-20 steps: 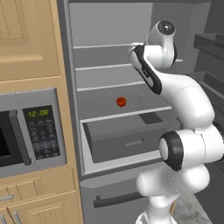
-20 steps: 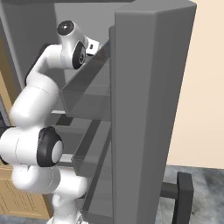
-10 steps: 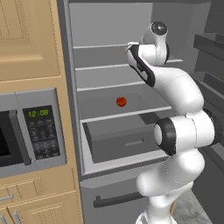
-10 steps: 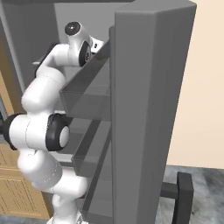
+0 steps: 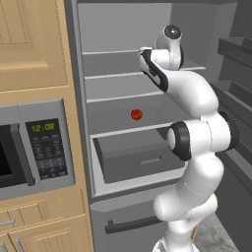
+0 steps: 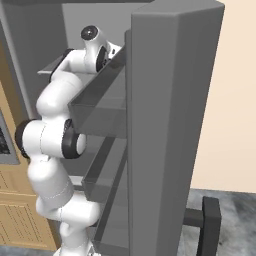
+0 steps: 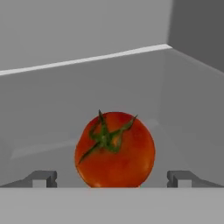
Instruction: Place one tomato and one steak in each tupperware on the nearby counter, to pack two identical lunches.
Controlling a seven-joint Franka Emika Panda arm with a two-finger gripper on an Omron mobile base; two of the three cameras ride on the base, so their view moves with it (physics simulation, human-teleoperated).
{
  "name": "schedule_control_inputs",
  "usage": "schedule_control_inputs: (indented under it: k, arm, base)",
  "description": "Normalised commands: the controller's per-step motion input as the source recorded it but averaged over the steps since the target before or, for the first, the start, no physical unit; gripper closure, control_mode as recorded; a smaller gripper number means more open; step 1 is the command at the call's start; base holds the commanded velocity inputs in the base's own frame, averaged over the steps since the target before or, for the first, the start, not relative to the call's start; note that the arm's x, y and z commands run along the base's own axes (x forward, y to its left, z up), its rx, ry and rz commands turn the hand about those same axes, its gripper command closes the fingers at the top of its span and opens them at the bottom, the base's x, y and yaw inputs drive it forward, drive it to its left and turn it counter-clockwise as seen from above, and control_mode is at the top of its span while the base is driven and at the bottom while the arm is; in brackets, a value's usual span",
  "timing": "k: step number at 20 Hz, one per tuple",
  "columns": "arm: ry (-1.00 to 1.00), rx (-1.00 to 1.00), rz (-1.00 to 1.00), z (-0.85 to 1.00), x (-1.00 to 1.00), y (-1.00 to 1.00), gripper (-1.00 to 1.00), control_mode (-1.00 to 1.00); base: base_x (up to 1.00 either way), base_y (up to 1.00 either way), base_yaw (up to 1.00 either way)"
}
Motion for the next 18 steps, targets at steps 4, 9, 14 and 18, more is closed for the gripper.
schedule_control_inputs:
  k: [4,9,14,18]
  arm:
    - [0.03,0.0,0.0,-0.13,0.37,-0.04,-1.0,-1.0]
    - [0.04,0.0,0.0,-0.14,0.33,-0.03,-1.0,-1.0]
    - [0.04,0.0,0.0,-0.15,0.34,0.0,-1.0,-1.0]
    - [0.09,0.0,0.0,-0.26,0.21,-0.04,-1.0,-1.0]
  base:
    - [0.0,0.0,0.0]
    - [0.0,0.0,0.0]
    - [0.0,0.0,0.0]
    - [0.0,0.0,0.0]
